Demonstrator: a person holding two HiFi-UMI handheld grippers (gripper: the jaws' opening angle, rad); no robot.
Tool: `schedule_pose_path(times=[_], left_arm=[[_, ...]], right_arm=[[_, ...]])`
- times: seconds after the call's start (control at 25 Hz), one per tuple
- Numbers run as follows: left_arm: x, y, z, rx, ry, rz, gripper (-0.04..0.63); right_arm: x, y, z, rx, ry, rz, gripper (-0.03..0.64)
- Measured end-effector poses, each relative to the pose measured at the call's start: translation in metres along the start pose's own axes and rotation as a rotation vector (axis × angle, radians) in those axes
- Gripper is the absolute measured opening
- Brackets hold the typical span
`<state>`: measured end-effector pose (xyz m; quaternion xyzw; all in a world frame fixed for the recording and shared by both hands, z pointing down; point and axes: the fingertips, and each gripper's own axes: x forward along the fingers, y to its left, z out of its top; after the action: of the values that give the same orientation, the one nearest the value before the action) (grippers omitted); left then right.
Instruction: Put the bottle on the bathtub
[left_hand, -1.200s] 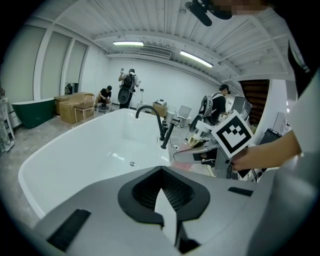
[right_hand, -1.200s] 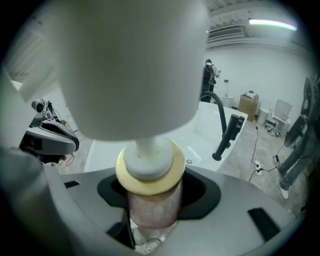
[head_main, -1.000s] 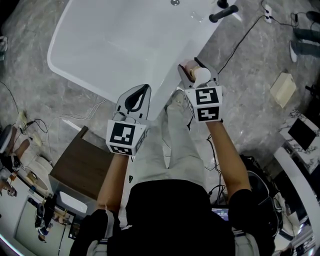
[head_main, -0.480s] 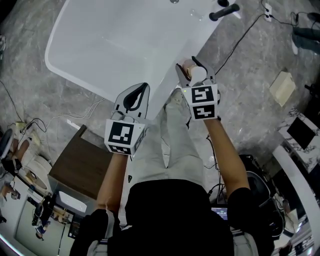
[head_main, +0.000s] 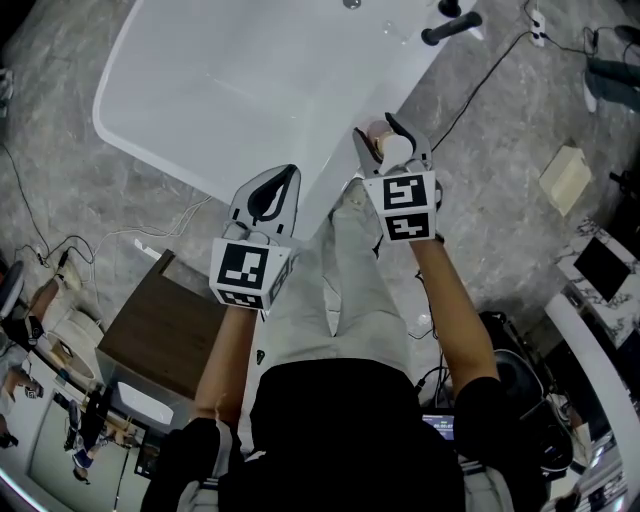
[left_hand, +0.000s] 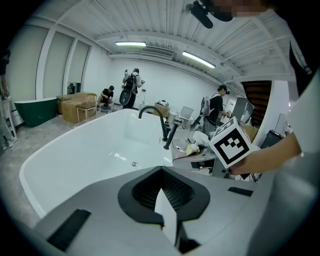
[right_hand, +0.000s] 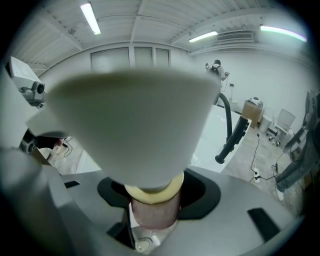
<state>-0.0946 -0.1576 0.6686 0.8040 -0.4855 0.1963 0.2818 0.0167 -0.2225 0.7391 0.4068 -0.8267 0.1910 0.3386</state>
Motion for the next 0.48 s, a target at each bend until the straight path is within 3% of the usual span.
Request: schedule_pose_path(times=[0.48], left_arm=[[-0.0085,-0.0045,-0.0014,0.003,-0.005,-0.004,0.012]], right_arm=[[-0.0019,-0.0003,-0.0062,0.04,0.026,-0.001,0.232]])
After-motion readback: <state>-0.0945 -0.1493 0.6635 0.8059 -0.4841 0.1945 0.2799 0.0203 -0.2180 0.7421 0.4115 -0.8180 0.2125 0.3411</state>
